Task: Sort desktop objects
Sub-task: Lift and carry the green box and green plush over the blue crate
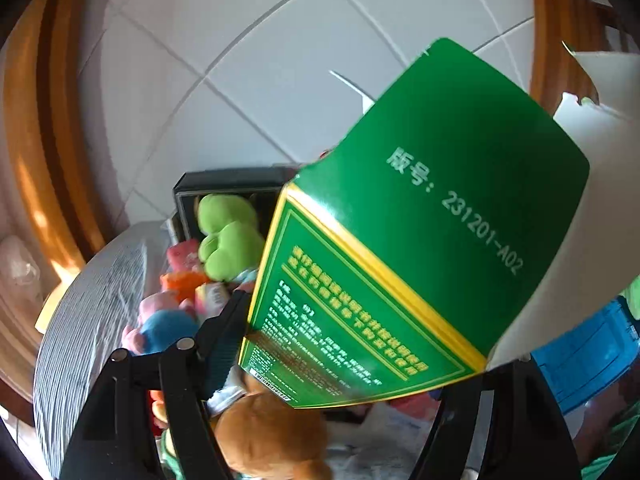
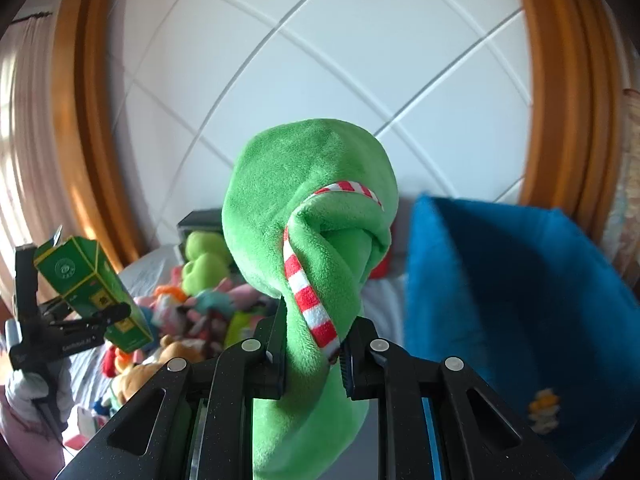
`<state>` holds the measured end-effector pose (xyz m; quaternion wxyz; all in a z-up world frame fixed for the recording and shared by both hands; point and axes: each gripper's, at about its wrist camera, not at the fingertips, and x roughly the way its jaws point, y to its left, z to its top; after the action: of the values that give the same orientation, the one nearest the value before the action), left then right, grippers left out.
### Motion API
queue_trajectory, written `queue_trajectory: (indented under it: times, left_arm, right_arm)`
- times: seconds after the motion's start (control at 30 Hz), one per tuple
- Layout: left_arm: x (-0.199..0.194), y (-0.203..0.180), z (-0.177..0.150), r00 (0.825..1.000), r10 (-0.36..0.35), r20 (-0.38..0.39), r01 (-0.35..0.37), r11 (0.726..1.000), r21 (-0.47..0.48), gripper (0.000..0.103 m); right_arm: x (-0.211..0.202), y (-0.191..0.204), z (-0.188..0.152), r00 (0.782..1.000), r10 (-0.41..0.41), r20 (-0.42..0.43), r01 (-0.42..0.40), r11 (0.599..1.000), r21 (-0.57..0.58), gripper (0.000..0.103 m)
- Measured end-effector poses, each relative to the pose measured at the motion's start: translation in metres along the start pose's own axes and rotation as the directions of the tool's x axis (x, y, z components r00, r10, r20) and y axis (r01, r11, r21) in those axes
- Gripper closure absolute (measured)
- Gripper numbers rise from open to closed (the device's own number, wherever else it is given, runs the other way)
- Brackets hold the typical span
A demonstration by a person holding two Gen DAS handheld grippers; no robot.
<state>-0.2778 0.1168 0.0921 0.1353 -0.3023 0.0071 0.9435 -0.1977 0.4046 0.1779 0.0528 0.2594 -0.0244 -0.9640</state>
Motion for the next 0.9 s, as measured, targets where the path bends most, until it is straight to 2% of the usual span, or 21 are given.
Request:
queue_trajectory:
  times: [0.1, 0.27, 0.4, 0.5, 0.63, 0.73, 0.87, 0.9]
  left_arm:
    - [-0.008, -0.04, 0.013, 0.999, -0.033, 0.029, 0.032, 0.999, 0.034, 0.031]
    - [-0.02, -0.128, 0.042, 0.991, -0.096, 0.09, 0.088, 0.993, 0.081, 0.031]
    - [-0.029, -0.206, 0.068, 0.978, -0.166, 0.124, 0.152, 0.982, 0.116, 0.031]
    - [-0.03, -0.273, 0.086, 0.964, -0.235, 0.12, 0.222, 0.968, 0.117, 0.031]
    - [-0.011, -0.345, 0.105, 0.954, -0.293, 0.067, 0.286, 0.953, 0.103, 0.031]
    - [0.018, -0.39, 0.113, 0.947, -0.322, -0.014, 0.322, 0.943, 0.078, 0.031]
    - [0.077, -0.449, 0.112, 0.944, -0.282, -0.174, 0.298, 0.951, 0.077, 0.031]
    - [0.091, -0.46, 0.105, 0.938, -0.269, -0.217, 0.291, 0.954, 0.076, 0.031]
  right_arm:
    - [-0.023, -0.033, 0.013, 0.998, -0.047, 0.03, 0.048, 0.999, -0.009, 0.084]
    - [-0.055, -0.099, 0.036, 0.988, -0.14, 0.064, 0.143, 0.989, -0.047, 0.084]
    - [-0.067, -0.151, 0.046, 0.98, -0.194, 0.042, 0.196, 0.978, -0.067, 0.084]
    - [-0.063, -0.194, 0.047, 0.975, -0.221, -0.002, 0.22, 0.972, -0.086, 0.084]
    - [-0.041, -0.239, 0.038, 0.971, -0.225, -0.076, 0.217, 0.971, -0.101, 0.084]
    - [-0.015, -0.275, 0.026, 0.964, -0.224, -0.144, 0.211, 0.972, -0.1, 0.084]
    - [0.024, -0.319, 0.009, 0.943, -0.225, -0.246, 0.213, 0.974, -0.078, 0.084]
    - [0.03, -0.328, 0.005, 0.937, -0.226, -0.265, 0.214, 0.974, -0.072, 0.084]
